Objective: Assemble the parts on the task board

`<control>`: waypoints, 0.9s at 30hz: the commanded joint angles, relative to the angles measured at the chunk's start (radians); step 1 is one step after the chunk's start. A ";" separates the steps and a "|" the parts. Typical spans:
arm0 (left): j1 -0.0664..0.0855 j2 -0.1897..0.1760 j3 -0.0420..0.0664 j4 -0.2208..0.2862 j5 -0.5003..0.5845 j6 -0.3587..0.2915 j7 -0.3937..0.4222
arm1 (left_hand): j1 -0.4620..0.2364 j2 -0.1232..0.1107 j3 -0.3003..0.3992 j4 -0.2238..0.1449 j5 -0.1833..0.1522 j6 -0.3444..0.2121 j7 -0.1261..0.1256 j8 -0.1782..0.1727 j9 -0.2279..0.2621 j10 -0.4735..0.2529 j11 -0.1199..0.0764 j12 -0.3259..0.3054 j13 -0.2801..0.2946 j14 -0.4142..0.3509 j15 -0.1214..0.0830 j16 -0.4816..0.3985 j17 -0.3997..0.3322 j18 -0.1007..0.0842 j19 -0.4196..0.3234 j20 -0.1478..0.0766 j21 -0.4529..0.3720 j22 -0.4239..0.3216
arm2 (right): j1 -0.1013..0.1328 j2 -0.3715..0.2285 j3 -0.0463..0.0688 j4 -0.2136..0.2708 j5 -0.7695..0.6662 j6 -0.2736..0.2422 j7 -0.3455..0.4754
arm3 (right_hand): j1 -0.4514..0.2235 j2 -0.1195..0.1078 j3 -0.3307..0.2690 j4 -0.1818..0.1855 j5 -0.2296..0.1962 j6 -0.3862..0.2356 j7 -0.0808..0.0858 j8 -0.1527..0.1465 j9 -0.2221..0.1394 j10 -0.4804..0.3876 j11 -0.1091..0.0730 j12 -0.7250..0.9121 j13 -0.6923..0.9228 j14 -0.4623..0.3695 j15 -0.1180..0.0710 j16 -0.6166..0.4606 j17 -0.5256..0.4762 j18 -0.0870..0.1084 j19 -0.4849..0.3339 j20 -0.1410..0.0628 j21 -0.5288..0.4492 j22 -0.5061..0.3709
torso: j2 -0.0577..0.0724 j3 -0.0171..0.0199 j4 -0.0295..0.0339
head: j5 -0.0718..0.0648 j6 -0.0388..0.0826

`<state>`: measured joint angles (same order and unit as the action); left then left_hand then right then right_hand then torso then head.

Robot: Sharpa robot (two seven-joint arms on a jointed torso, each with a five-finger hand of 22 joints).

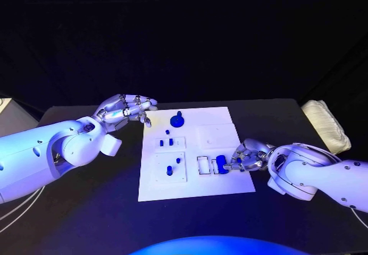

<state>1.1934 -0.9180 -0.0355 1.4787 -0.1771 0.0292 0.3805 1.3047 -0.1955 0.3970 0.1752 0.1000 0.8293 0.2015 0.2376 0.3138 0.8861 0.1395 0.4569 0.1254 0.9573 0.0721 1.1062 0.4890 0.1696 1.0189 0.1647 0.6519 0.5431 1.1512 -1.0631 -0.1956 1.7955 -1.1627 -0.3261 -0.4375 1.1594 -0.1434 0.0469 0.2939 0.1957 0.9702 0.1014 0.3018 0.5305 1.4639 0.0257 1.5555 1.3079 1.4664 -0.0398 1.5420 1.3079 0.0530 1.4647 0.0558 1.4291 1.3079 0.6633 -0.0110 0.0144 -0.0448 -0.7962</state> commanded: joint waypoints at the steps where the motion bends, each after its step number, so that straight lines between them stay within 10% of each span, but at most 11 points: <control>1: 0.000 -0.001 0.000 0.003 -0.001 0.019 0.019 | -0.004 -0.003 -0.006 0.002 0.002 -0.006 -0.001 0.004 -0.001 -0.007 0.001 0.007 0.001 -0.006 0.001 -0.002 0.001 0.013 0.005 0.001 -0.006 -0.002 | -0.007 0.011 0.000 -0.010 -0.044 -0.031 -0.034 | -0.014 -0.003 -0.009 0.000 -0.003 -0.007 0.002 0.005 0.002 0.087 -0.001 -0.001 0.237 0.088 -0.007 0.003 0.181 -0.018 0.064 -0.003 0.002 0.140 | 0.000 0.0009 -0.0013 | 0.001 -0.003; 18: 0.000 -0.001 0.000 -0.005 -0.001 0.019 0.011 | -0.005 0.000 -0.011 0.006 0.003 -0.006 -0.001 0.005 -0.001 -0.008 0.002 0.008 0.002 -0.007 0.001 -0.002 0.002 0.013 0.006 0.001 -0.008 -0.004 | -0.014 0.070 0.000 -0.042 -0.047 -0.058 -0.038 | -0.034 0.023 -0.062 -0.004 0.029 -0.016 0.003 0.010 0.010 0.078 0.001 -0.010 0.228 0.088 -0.006 0.003 0.182 -0.017 0.062 -0.001 0.000 0.140 | -0.001 -0.0010 -0.0018 | 0.002 -0.005; 22: 0.000 -0.002 0.000 -0.004 -0.001 0.018 0.010 | -0.005 0.003 -0.011 0.008 0.003 -0.006 -0.001 0.006 -0.001 -0.008 0.002 0.008 0.002 -0.008 0.001 -0.002 0.002 0.013 0.006 0.001 -0.010 -0.005 | -0.015 0.076 0.000 -0.049 -0.062 -0.040 -0.040 | 0.136 0.021 -0.004 -0.038 -0.069 -0.022 0.004 0.012 0.015 0.077 0.001 -0.012 0.228 0.088 -0.006 0.003 0.185 -0.017 0.062 0.000 0.002 0.145 | 0.001 -0.0009 -0.0016 | 0.002 -0.009; 27: 0.000 -0.005 0.000 -0.002 -0.001 0.018 0.009 | -0.003 0.004 -0.012 0.008 0.004 -0.006 -0.001 0.006 -0.001 -0.009 0.002 0.009 0.002 -0.008 0.001 -0.002 0.002 0.013 0.007 0.001 -0.010 -0.005 | -0.018 0.081 0.000 -0.057 -0.090 -0.020 -0.044 | 0.252 -0.001 0.084 -0.072 -0.042 -0.014 0.005 0.005 0.007 0.076 0.002 -0.014 0.228 0.089 -0.005 0.004 0.189 -0.019 0.063 0.001 0.006 0.150 | -0.001 -0.0012 -0.0020 | 0.006 -0.003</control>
<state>1.1933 -0.9222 -0.0355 1.4742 -0.1772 0.0297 0.3805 1.3048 -0.1954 0.3900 0.1824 0.1000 0.8293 0.2014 0.2376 0.3135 0.8862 0.1394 0.4609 0.1260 0.9575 0.0720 1.1062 0.4898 0.1695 1.0188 0.1646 0.6449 0.5392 1.1413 -0.9835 -0.1880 1.7435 -1.2169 -0.3771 -0.4683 1.3876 -0.1529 0.1085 0.2440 0.1509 0.9496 0.1107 0.3084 0.5363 1.4636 0.0258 1.5471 1.3077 1.4665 -0.0396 1.5419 1.3076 0.0531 1.4645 0.0558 1.4295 1.3075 0.6632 -0.0118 0.0128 -0.0413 -0.8011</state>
